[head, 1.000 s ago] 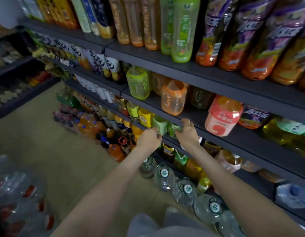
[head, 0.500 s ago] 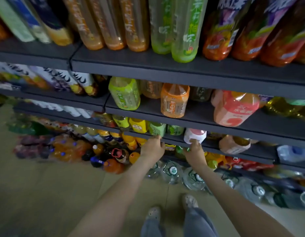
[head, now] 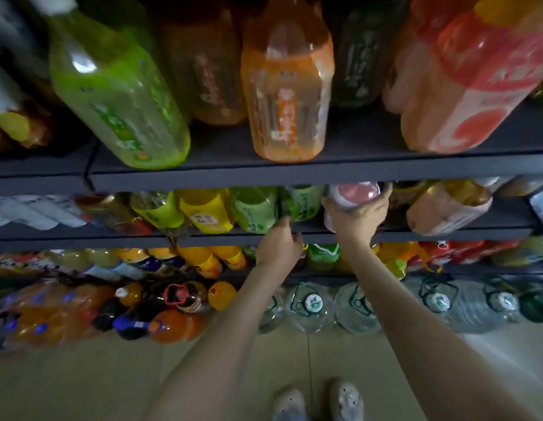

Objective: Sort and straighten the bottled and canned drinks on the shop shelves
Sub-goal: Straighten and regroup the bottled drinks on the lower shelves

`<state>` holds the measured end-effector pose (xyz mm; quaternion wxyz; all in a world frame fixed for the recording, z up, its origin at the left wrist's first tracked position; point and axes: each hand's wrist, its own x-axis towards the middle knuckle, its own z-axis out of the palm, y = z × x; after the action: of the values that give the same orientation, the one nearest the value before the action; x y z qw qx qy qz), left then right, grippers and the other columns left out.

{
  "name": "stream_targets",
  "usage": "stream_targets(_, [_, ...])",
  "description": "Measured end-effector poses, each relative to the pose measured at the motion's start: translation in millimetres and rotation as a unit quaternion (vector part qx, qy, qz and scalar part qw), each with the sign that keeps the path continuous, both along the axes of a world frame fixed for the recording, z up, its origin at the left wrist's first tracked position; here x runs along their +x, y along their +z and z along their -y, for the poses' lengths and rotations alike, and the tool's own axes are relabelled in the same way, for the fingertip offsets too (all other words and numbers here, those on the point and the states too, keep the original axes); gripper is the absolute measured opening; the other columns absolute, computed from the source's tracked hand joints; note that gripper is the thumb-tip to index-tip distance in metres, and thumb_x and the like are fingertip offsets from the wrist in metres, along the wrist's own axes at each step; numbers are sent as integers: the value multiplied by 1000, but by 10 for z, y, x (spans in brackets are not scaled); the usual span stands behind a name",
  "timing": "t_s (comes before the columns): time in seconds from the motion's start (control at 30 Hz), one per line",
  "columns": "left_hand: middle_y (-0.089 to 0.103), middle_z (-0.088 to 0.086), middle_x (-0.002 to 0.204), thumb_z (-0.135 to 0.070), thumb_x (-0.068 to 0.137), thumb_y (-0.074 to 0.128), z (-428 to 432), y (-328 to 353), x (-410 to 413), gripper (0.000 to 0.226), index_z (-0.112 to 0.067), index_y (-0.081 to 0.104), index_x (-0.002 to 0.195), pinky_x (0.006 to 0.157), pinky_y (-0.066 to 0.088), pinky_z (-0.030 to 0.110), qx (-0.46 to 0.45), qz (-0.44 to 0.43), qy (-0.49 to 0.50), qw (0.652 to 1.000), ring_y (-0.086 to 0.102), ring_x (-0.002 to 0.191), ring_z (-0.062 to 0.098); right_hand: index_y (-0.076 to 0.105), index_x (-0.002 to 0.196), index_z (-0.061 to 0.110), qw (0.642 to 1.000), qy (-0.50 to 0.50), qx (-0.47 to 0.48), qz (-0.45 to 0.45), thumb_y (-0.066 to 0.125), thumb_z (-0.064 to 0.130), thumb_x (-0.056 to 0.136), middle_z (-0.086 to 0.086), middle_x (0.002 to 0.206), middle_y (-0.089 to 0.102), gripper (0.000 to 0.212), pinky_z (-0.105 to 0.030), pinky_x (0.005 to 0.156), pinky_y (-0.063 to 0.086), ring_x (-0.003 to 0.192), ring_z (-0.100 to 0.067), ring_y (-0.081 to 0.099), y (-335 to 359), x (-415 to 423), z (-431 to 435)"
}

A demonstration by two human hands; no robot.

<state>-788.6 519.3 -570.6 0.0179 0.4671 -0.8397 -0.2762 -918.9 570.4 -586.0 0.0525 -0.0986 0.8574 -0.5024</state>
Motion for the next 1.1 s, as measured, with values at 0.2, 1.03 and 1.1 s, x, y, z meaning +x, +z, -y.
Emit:
stream_targets(0.2, [64, 14, 116, -28, 92, 56, 66, -455, -233, 50, -10, 42, 136, 79, 52, 42, -41, -84, -9, 996, 61, 103, 31, 32, 140, -6, 993, -15, 1, -118, 79, 39, 63, -25, 129, 43, 100, -39, 96, 28, 117, -42, 41, -386, -127, 123])
stream_targets(1.03, [52, -2, 127, -40, 68, 77, -519, 193, -294, 83, -19, 29, 133, 80, 48, 30, 129, -170, -101, 972, 56, 109, 16, 32, 136, 13, 993, 87, -42, 67, 84, 27, 63, -5, 126, 38, 90, -42, 99, 42, 120, -25, 39, 331, 313, -795])
stream_targets(1.1, [51, 1, 131, -39, 71, 75, -459, 74, -398, 81, -20, 28, 135, 88, 50, 35, 131, -185, -86, 970, 56, 114, 20, 33, 136, 10, 995, 72, -52, 45, 84, 25, 62, -9, 128, 39, 91, -44, 99, 41, 121, -28, 39, 197, 232, -683])
